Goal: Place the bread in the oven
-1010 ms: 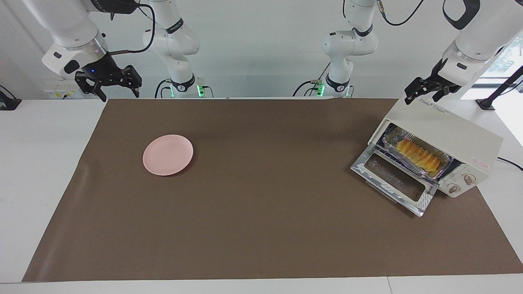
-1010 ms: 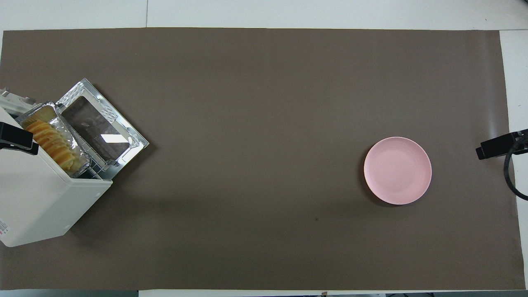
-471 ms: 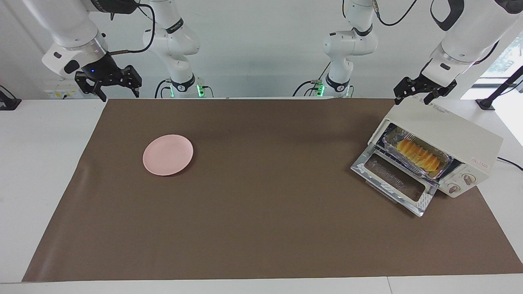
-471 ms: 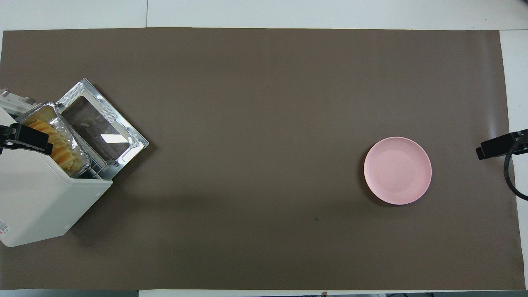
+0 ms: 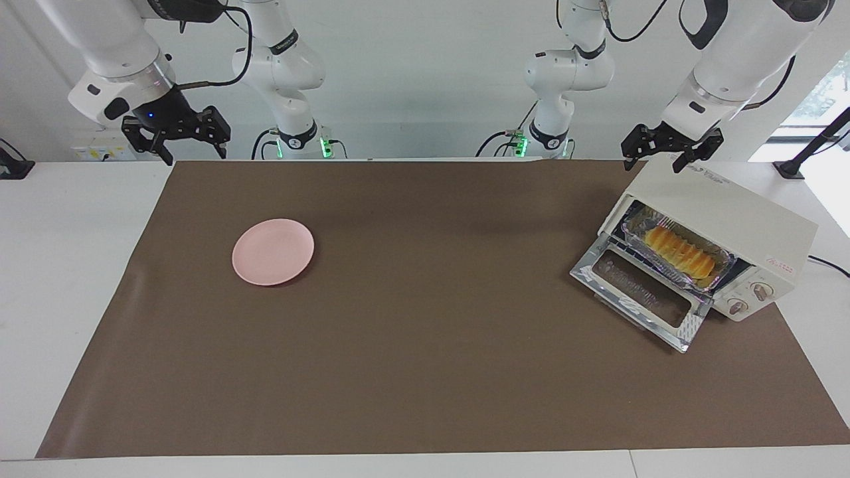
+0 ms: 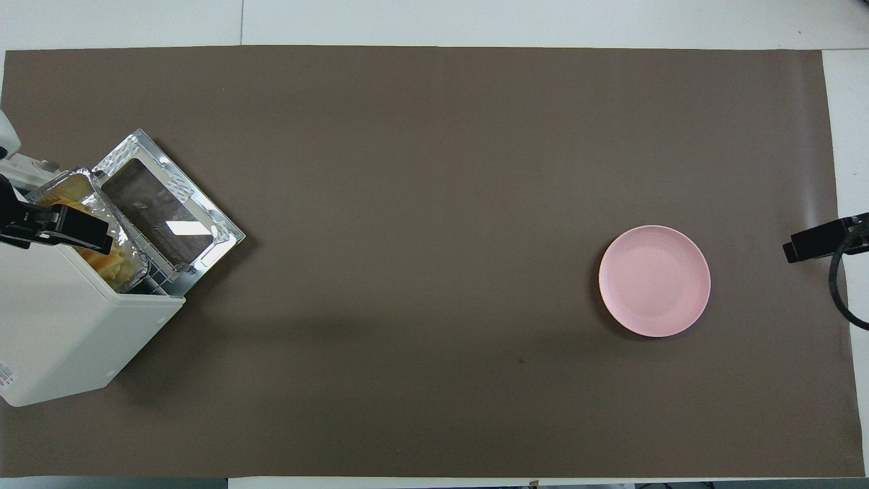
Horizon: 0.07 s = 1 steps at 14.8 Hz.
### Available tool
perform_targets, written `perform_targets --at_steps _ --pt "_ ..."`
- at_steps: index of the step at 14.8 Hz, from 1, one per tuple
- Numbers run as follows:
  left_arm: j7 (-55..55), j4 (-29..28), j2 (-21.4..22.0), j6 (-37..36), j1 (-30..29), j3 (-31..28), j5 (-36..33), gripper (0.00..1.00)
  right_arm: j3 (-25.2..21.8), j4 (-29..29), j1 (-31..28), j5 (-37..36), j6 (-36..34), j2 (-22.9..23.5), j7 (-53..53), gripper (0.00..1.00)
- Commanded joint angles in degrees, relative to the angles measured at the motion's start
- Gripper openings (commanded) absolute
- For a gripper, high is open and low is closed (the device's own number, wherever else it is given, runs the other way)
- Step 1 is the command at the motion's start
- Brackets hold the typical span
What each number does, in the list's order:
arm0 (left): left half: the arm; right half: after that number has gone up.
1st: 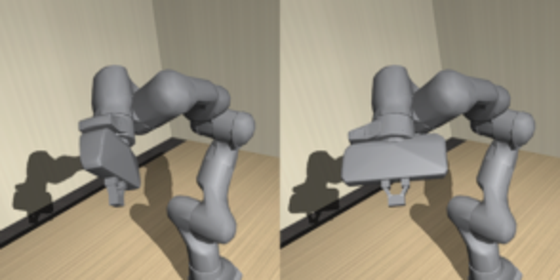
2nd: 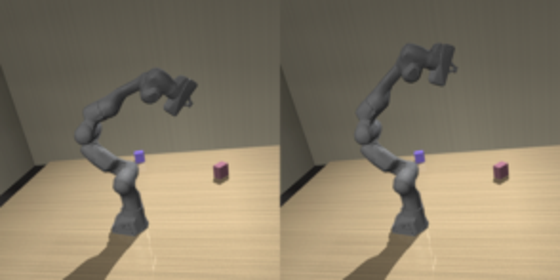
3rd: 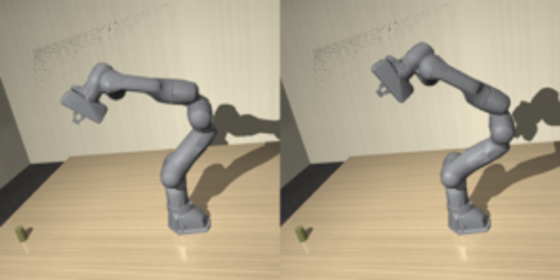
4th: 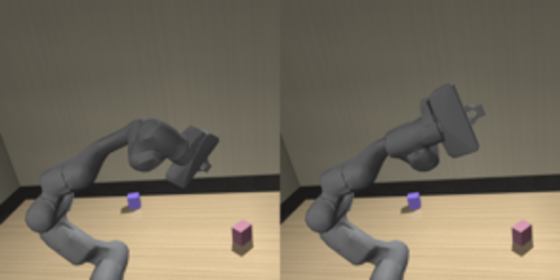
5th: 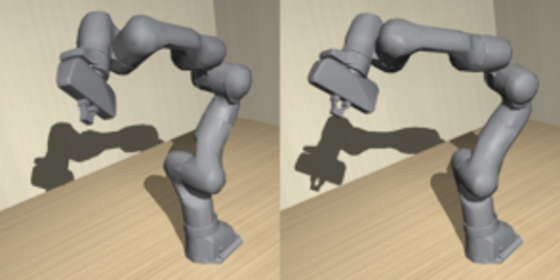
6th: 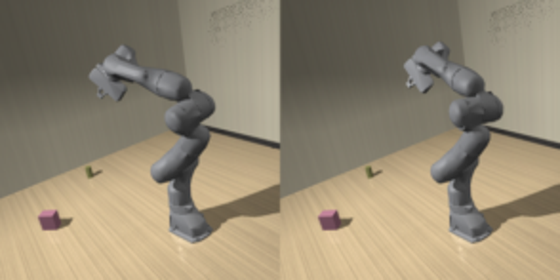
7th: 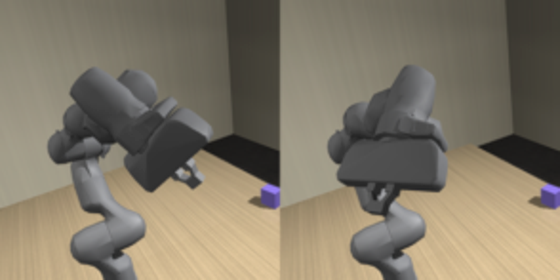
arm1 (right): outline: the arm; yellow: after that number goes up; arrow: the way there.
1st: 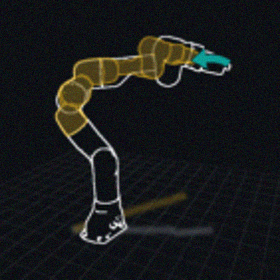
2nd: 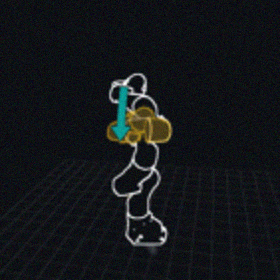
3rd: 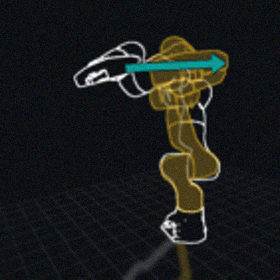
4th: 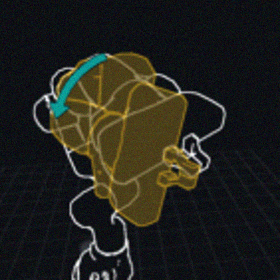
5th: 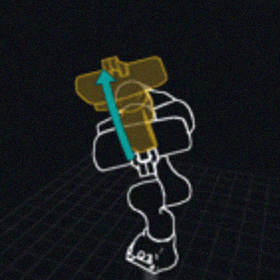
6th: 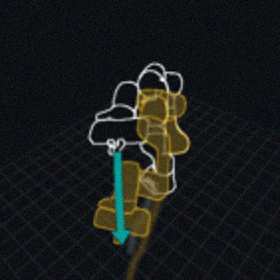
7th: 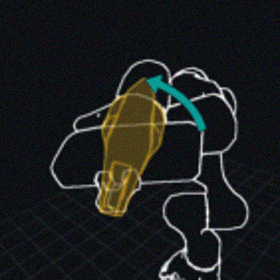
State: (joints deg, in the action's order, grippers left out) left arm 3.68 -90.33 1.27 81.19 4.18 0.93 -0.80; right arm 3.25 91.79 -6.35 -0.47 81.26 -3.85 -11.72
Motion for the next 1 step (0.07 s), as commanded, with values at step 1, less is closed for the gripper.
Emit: perform_targets --at_steps 1 --pt "0.19 -0.28 0.22 1.08 -0.31 -0.32 0.54 1.00 0.09 -0.47 -0.24 0.39 -0.84 -0.10 -0.68 1.00"
